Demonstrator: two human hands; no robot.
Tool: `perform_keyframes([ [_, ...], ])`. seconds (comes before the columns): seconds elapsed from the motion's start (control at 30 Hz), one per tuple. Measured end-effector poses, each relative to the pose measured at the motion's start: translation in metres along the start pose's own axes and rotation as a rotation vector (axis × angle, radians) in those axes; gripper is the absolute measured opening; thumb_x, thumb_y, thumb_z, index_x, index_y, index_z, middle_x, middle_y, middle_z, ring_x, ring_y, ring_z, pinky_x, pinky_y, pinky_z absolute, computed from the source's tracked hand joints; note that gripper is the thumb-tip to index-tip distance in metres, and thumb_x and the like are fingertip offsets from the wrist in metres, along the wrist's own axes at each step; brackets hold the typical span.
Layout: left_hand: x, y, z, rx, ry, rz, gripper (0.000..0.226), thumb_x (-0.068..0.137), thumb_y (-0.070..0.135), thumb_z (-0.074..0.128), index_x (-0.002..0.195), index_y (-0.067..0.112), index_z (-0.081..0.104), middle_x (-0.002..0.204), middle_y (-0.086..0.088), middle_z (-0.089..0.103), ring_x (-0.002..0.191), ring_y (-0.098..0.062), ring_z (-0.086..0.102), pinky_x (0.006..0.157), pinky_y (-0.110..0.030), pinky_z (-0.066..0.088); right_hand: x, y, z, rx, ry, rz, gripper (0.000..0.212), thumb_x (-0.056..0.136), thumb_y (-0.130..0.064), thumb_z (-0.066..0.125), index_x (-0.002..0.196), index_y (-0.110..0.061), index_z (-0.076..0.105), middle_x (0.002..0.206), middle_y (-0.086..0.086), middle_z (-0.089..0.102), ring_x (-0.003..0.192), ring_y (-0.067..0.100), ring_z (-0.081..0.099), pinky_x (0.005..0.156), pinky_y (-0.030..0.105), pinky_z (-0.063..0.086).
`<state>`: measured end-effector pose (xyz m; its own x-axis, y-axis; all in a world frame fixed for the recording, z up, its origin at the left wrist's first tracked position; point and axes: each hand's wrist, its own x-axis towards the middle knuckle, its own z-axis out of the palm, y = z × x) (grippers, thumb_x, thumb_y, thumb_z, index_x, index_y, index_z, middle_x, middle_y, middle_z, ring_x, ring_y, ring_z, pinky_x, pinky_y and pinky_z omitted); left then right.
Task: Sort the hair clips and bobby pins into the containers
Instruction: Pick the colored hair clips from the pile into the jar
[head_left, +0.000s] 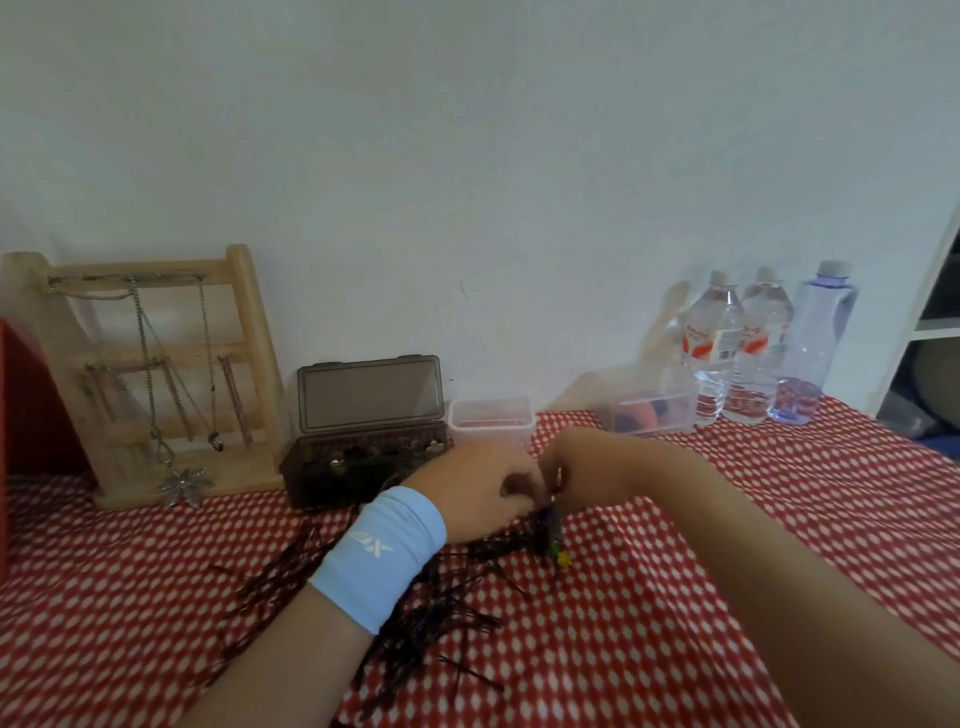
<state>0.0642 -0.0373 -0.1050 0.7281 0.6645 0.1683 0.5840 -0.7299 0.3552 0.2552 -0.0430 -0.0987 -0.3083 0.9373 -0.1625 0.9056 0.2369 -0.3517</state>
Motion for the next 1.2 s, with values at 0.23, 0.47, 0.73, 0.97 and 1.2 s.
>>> perform_keyframes([
  [0.23, 0.006, 0.001, 0.030, 0.109, -0.120, -0.006, 0.021, 0.088, 0.032, 0.067, 0.108, 0.036, 0.073, 0.096, 0.018, 0.056, 0.083, -0.005, 0.050, 0.076, -0.020, 0.039, -0.007, 0.021, 0.016, 0.009, 0.090, -0.033, 0.035, 0.088, -0.008, 0.066, 0.104, -0.037, 0.077, 0.095, -0.022, 0.073, 0.088, -0.002, 0.065, 0.089, 0.027, 0.054],
  [0.47, 0.002, -0.012, 0.029, 0.054, -0.069, -0.044, 0.017, 0.087, 0.037, 0.070, 0.102, 0.030, 0.070, 0.102, 0.016, 0.057, 0.081, 0.003, 0.049, 0.076, -0.016, 0.040, -0.009, 0.034, 0.033, 0.104, 0.177, -0.061, 0.022, 0.084, -0.019, 0.077, 0.100, -0.033, 0.078, 0.095, -0.020, 0.071, 0.087, -0.001, 0.062, 0.087, 0.021, 0.054],
  [0.73, 0.003, -0.014, 0.027, -0.117, -0.032, -0.116, 0.033, 0.082, 0.024, 0.077, 0.110, 0.032, 0.062, 0.098, 0.016, 0.064, 0.077, -0.001, 0.056, 0.076, -0.019, 0.051, -0.017, 0.040, 0.028, 0.264, 0.334, -0.058, 0.025, 0.085, -0.013, 0.075, 0.095, -0.036, 0.073, 0.094, -0.019, 0.070, 0.087, -0.003, 0.064, 0.078, 0.016, 0.054],
  [0.97, 0.004, -0.012, 0.027, -0.005, 0.016, -0.095, 0.014, 0.087, 0.033, 0.070, 0.100, 0.028, 0.071, 0.101, 0.015, 0.063, 0.082, 0.001, 0.054, 0.077, -0.019, 0.046, -0.018, 0.040, 0.028, 0.204, 0.275, -0.071, 0.026, 0.082, -0.019, 0.079, 0.101, -0.036, 0.077, 0.094, -0.022, 0.068, 0.083, -0.002, 0.060, 0.074, 0.014, 0.049],
  [1.2, 0.003, -0.012, 0.025, -0.052, 0.074, -0.162, 0.022, 0.090, 0.029, 0.067, 0.112, 0.030, 0.066, 0.094, 0.018, 0.060, 0.084, 0.002, 0.057, 0.082, -0.019, 0.049, -0.013, 0.033, 0.034, 0.136, 0.133, -0.097, 0.024, 0.083, -0.024, 0.079, 0.102, -0.038, 0.077, 0.092, -0.014, 0.072, 0.081, 0.008, 0.064, 0.082, 0.032, 0.057],
])
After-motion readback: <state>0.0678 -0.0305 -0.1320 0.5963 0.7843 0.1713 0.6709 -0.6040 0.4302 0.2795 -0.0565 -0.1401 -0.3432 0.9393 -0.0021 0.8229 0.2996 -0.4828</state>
